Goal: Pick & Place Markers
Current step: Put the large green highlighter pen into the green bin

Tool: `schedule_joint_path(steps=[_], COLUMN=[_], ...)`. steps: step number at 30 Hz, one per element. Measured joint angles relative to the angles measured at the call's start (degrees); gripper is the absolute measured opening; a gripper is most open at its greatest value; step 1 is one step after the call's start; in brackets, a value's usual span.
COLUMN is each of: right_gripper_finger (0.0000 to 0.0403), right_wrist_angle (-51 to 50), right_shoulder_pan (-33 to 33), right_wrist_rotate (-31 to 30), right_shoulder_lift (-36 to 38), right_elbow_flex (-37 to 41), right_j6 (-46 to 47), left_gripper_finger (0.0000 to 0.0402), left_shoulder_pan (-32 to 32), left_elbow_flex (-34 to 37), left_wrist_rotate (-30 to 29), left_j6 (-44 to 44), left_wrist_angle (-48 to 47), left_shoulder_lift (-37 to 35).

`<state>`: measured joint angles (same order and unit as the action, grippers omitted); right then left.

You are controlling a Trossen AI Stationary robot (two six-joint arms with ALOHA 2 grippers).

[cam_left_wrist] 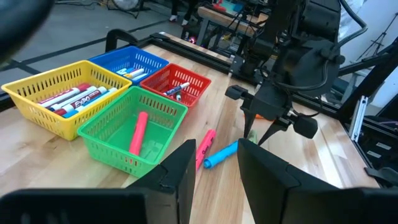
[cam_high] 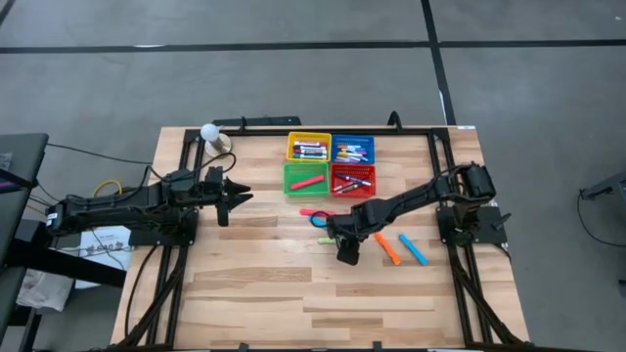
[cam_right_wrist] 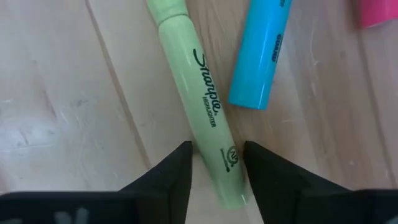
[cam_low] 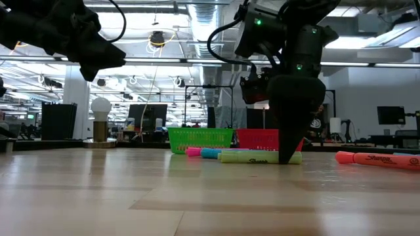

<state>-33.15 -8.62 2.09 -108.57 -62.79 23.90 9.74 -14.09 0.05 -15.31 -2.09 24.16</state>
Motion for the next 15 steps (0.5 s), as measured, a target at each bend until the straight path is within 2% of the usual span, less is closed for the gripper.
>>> schedule_joint_path(steps=[9, 15], right_gripper_finger=[0.0081, 0.0071], right_wrist_angle=[-0.60, -1.87], right_shoulder_pan=[-1.27, -1.36], right_wrist_rotate=[-1.62, -1.15], right_shoulder_lift=[0.35, 1.25], right_elbow_flex=[0.13, -0.68], right_j6=[0.00, -0.54], left_gripper_finger=[0.0117, 0.0117], left_shoulder_pan=[0.00, 0.00], left_elbow_flex=[0.00, 0.00], left_wrist_rotate=[0.00, 0.00], left_j6=[0.00, 0.00], left_wrist_angle=[0.01, 0.01], left_shoulder_lift=[0.00, 0.00])
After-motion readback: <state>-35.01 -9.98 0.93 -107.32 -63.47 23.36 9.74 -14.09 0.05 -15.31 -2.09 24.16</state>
